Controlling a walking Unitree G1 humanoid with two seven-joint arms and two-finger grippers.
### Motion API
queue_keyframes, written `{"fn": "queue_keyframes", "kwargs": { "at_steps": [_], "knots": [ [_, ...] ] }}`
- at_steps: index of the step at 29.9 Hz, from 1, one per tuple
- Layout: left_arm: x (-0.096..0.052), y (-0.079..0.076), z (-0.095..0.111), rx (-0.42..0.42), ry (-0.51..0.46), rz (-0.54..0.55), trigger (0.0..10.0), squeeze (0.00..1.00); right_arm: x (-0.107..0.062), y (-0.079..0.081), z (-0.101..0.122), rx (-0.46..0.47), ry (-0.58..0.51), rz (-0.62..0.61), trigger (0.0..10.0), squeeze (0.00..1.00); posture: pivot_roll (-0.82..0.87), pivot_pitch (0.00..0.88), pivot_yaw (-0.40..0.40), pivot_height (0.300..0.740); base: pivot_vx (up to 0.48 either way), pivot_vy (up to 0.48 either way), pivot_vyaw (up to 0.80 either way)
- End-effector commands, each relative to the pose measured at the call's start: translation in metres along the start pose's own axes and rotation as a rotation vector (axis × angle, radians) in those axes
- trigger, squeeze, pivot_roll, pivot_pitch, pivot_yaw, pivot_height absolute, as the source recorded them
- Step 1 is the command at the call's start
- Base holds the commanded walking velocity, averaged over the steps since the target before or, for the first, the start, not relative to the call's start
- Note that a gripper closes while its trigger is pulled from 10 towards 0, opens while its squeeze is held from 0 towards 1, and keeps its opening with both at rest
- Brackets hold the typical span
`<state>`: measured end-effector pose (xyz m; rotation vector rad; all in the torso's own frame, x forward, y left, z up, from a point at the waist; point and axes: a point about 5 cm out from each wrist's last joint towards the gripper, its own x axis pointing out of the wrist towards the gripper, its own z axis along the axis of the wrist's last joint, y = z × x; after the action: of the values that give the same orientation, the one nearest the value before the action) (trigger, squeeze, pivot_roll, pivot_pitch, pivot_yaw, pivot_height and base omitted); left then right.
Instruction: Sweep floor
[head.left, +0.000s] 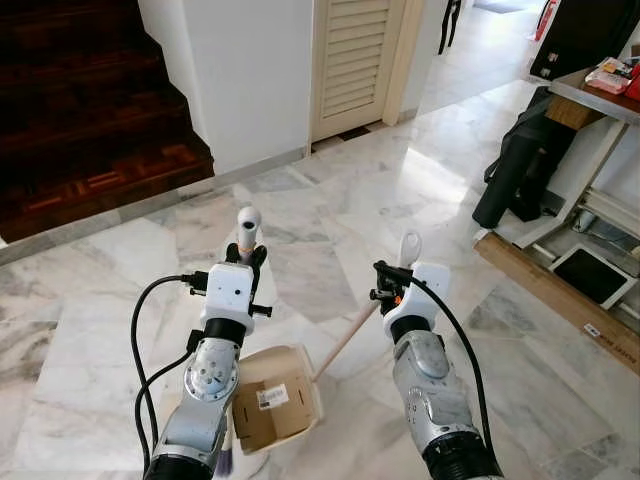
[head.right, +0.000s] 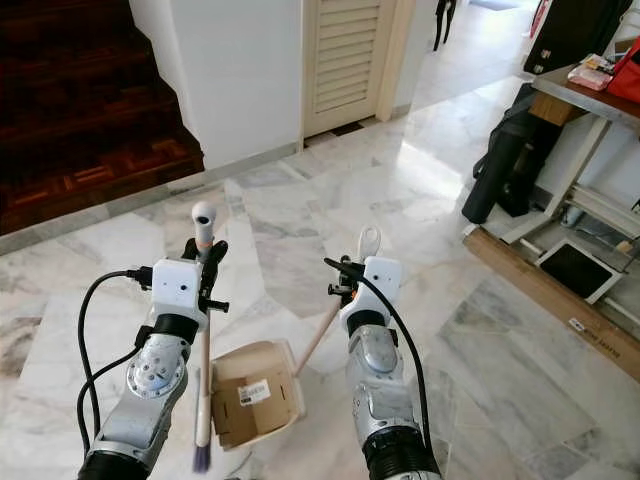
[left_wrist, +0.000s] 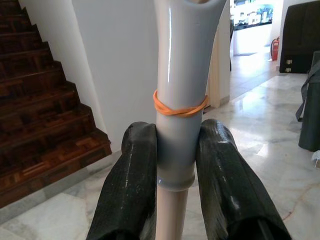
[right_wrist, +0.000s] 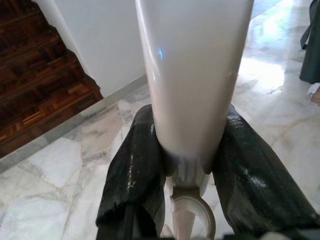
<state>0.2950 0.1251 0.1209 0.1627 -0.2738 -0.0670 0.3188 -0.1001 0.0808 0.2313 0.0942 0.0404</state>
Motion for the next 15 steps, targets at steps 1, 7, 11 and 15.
{"fn": "queue_keyframes", "kwargs": {
  "at_steps": [1, 7, 11, 15],
  "knots": [
    [0.0035, -0.0017, 0.007, -0.004, -0.03, -0.001, 10.0, 0.0, 0.0043, 0.0065, 0.0092, 0.023, -0.029, 0.021, 10.0, 0.0, 0.12, 0.0, -0.042, 0.74, 0.0, 0.277, 0.0],
    [0.0033, -0.0017, 0.0068, -0.004, -0.029, -0.005, 10.0, 0.0, 0.0045, 0.0071, 0.0088, 0.022, -0.026, 0.022, 10.0, 0.0, 0.12, 0.0, -0.038, 0.74, 0.0, 0.277, 0.0],
    [0.0027, -0.0017, 0.0061, -0.005, -0.027, -0.006, 10.0, 0.0, 0.0043, 0.0075, 0.0079, 0.022, -0.022, 0.023, 10.0, 0.0, 0.12, 0.0, -0.039, 0.74, 0.0, 0.275, 0.0],
    [0.0026, -0.0031, 0.0063, -0.008, -0.028, -0.007, 10.0, 0.0, 0.0043, 0.0072, 0.0077, 0.018, -0.02, 0.027, 10.0, 0.0, 0.11, 0.0, -0.042, 0.74, 0.0, 0.298, 0.0]
  ]
}}
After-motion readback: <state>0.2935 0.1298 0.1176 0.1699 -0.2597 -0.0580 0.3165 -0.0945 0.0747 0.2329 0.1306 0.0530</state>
